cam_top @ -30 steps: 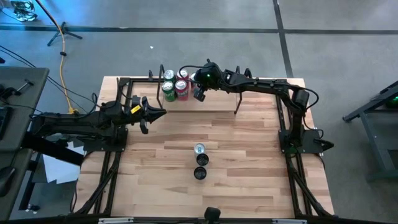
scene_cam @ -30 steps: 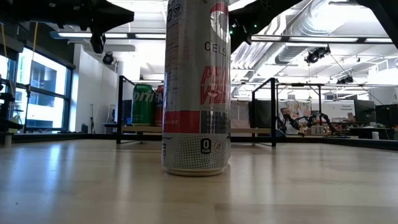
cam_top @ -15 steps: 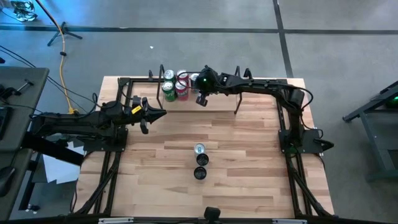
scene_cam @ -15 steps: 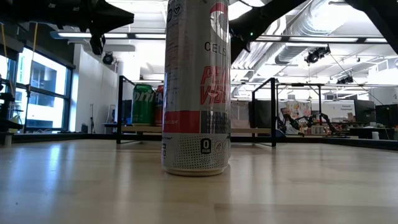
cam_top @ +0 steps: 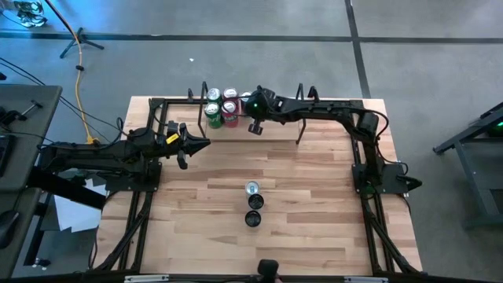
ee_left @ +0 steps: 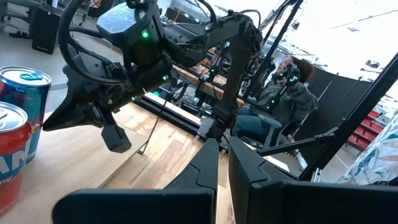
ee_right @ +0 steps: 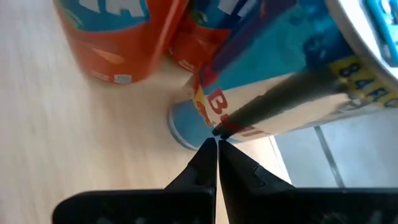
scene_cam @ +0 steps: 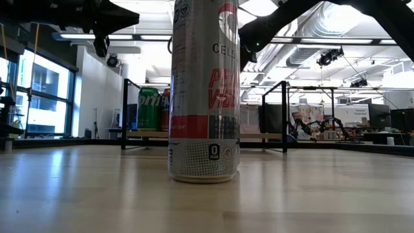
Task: Place canned beverage on shelf
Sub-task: Put the top blue soda can on the shelf
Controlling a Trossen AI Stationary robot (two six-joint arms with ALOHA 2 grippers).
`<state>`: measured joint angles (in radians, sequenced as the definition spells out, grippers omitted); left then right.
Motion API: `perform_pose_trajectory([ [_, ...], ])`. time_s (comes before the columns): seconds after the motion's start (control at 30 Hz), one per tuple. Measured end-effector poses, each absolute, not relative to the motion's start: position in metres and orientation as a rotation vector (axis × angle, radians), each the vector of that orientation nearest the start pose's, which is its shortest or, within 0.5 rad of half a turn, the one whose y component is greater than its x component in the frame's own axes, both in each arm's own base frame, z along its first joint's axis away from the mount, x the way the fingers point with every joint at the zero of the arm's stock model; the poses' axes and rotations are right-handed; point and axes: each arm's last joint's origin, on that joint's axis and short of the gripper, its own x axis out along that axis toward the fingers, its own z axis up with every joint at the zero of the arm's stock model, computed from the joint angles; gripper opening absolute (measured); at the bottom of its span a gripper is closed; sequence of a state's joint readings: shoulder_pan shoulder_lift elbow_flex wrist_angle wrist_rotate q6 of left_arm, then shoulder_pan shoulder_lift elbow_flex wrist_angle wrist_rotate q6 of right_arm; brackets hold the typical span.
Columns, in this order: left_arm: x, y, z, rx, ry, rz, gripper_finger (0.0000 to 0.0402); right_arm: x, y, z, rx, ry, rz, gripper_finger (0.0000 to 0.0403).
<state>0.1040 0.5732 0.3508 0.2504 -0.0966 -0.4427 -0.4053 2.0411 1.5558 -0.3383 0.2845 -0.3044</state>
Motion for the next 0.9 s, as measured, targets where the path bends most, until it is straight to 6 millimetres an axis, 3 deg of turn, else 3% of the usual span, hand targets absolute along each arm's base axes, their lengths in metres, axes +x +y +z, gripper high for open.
perform_pose_trajectory([
  [0.27, 0.146, 0.019, 0.254, -0.435, -0.075, 0.208, 0.0000, 0.411, -0.186, 0.209, -0.307, 0.938, -0.530, 0.0000],
  [0.9, 0.146, 0.019, 0.254, -0.440, -0.077, 0.213, 0.0000, 0.409, -0.185, 0.219, -0.298, 0.906, -0.556, 0.0000],
])
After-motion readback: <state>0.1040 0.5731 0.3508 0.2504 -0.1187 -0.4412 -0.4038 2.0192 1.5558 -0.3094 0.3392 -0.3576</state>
